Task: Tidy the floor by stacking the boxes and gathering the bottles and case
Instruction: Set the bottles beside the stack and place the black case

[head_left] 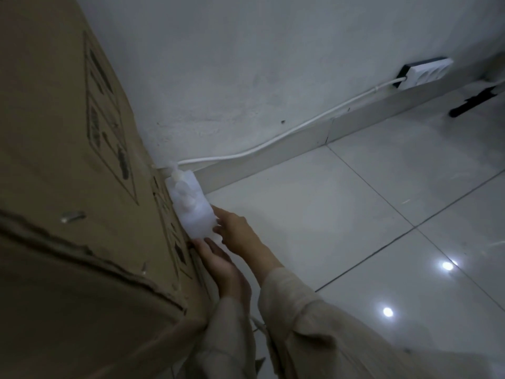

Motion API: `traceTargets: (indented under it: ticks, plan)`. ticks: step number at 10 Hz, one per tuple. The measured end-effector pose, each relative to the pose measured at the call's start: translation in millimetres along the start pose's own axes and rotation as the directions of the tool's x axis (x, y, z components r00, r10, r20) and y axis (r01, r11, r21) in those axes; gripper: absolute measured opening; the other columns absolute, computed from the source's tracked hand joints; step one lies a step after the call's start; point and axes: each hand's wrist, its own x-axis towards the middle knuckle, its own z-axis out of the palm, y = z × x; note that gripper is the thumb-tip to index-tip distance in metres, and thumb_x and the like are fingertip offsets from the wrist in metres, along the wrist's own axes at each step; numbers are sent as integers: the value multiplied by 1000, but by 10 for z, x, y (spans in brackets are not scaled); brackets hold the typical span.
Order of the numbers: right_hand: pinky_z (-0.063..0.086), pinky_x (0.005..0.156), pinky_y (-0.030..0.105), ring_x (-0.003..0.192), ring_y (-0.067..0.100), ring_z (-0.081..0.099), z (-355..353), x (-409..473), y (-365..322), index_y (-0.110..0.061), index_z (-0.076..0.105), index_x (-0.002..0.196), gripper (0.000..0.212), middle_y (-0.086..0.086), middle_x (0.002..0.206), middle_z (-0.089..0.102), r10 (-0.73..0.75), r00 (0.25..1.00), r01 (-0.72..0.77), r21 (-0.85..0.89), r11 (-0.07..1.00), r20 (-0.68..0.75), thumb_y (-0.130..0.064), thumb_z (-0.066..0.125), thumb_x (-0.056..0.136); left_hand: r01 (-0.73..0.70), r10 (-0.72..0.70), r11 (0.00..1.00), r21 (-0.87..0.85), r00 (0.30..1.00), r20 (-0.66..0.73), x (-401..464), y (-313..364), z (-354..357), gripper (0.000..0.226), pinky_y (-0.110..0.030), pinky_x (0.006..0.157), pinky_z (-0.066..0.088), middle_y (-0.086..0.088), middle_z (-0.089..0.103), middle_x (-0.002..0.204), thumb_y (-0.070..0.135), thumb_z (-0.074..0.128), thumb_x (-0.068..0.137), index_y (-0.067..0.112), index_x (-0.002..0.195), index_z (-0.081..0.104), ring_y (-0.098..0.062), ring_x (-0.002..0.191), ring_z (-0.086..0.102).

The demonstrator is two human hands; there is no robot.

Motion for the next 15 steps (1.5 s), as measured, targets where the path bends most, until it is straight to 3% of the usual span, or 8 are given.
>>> traceTargets:
  ticks: [2,4,7,9,10,12,14,15]
  plan:
    - [47,95,31,121,24,53,-125,-401,62,-14,44,136,42,17,134,52,36,999,-26,290,957,-27,-3,41,95,82,-77,974,-209,996,33,-12,60,-92,52,-25,108,23,-10,21,157,36,21,99,12,146,21,-26,144,19]
    - [54,75,17,97,12,63,-187,-1490,539,-19,58,109,22,9,113,62,299,925,-66,676,734,-235,-8,45,95,174,-175,984,31,933,315,-138,-275,-271,50,-37,113,19,2,32,152,40,24,97,23,143,29,-18,142,27]
    - [54,51,18,69,23,55,-90,-2951,1242,-10,50,80,23,14,81,51,809,368,124,886,447,-459,10,41,89,-147,-244,921,361,503,829,-1020,-943,-43,32,-5,82,41,-3,59,124,6,42,95,21,121,51,-12,111,54]
    - [43,77,34,98,26,46,-343,-3138,1362,-10,32,121,66,5,114,36,757,-25,65,754,653,-653,6,71,71,-358,-307,857,372,225,925,-1469,-1162,243,42,2,87,36,13,55,126,8,39,95,46,107,49,-2,114,51]
    - [45,84,34,107,19,44,-484,-3126,1373,-20,24,135,91,-3,129,28,685,8,52,684,728,-729,-2,79,65,-380,-313,851,362,186,931,-1559,-1166,290,45,6,85,34,14,51,126,4,36,95,44,112,47,-2,116,47]
    - [54,80,18,100,-11,57,-720,-3034,1417,-37,34,121,65,-20,116,50,478,375,129,555,822,-794,-7,71,77,-442,-237,847,296,184,954,-1549,-1085,241,44,-2,94,32,19,42,135,17,45,95,46,126,37,0,127,40]
    - [49,89,16,116,9,52,-805,-2396,1114,-21,28,125,65,-18,120,44,156,772,136,399,907,-617,-10,71,77,-378,23,895,237,569,822,-1180,-781,14,49,-21,98,43,11,45,137,26,55,89,33,134,37,-6,124,46]
    - [45,86,9,110,-1,52,-691,-1855,848,-27,38,127,64,-12,117,50,20,899,127,305,944,-438,-9,71,75,-306,106,929,210,762,639,-924,-571,-197,49,-6,85,43,5,45,139,25,50,91,25,138,35,0,115,50]
